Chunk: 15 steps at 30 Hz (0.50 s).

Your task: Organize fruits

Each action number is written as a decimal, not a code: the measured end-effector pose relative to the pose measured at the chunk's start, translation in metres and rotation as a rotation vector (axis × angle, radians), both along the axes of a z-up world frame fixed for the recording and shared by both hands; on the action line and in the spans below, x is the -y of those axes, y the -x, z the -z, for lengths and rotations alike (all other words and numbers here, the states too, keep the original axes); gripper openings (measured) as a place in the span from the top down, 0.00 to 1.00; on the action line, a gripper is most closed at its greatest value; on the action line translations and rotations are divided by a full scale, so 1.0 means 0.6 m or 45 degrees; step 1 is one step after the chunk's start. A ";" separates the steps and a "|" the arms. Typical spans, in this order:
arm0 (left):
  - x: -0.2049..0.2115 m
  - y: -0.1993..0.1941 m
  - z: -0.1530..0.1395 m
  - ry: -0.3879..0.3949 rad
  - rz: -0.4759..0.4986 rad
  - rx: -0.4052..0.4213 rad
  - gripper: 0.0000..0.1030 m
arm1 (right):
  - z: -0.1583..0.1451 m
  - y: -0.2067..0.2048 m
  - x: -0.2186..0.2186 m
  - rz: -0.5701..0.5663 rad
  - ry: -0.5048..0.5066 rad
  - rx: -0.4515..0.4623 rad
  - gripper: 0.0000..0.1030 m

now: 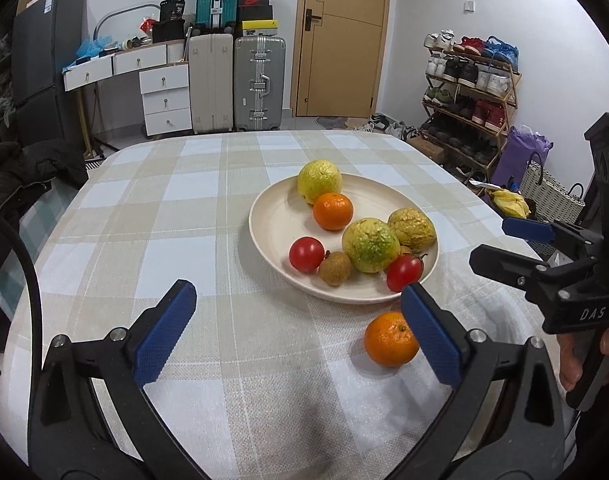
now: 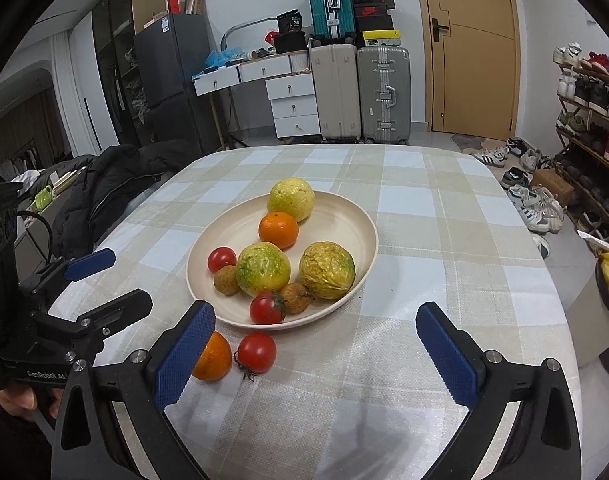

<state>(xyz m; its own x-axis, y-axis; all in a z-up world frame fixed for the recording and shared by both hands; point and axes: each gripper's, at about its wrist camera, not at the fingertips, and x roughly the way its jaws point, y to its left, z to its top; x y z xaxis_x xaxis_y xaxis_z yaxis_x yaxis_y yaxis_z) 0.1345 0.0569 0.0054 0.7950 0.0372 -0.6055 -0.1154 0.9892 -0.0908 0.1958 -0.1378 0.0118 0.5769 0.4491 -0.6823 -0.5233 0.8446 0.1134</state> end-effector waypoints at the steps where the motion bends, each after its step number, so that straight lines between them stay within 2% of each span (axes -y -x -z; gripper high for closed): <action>1: 0.000 -0.003 0.002 0.001 0.001 -0.007 0.01 | 0.001 -0.001 -0.001 -0.001 0.009 0.000 0.00; 15: -0.009 -0.024 0.022 0.007 -0.008 -0.072 0.01 | 0.039 0.006 -0.034 -0.067 0.147 -0.040 0.00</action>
